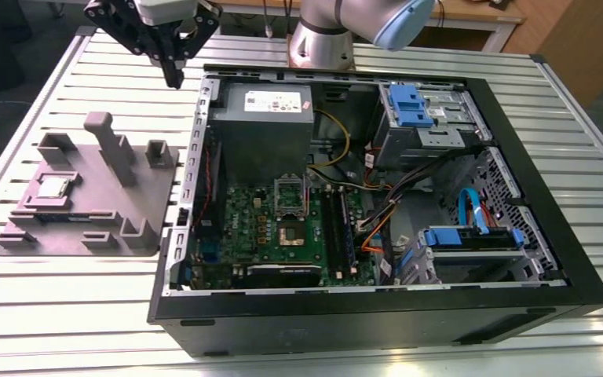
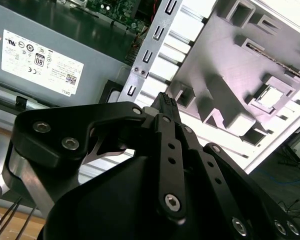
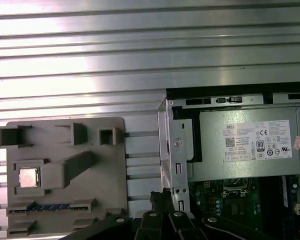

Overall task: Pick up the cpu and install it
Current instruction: 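Reach for the cpu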

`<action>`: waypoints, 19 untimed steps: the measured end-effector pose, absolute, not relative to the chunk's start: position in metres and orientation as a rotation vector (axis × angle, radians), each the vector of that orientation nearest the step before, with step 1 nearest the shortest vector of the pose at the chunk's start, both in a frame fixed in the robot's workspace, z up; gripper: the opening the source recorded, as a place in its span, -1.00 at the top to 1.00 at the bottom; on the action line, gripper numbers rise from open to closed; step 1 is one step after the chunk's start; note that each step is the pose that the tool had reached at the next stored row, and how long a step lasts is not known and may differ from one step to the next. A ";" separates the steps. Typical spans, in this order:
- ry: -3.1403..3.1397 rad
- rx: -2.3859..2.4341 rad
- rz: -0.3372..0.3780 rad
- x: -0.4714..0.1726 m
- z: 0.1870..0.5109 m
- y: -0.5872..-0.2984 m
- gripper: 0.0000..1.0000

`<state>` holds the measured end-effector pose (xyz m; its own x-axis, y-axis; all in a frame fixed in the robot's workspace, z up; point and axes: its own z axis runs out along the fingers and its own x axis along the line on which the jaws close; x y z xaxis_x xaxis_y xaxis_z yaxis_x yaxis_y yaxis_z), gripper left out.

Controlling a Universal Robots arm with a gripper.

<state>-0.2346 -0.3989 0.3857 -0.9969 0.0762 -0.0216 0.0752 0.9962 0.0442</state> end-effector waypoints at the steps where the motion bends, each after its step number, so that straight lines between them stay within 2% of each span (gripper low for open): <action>1: 3.115 0.118 0.067 -0.235 0.386 -0.399 0.79; 19: 3.115 0.118 0.067 -0.244 0.386 -0.399 0.79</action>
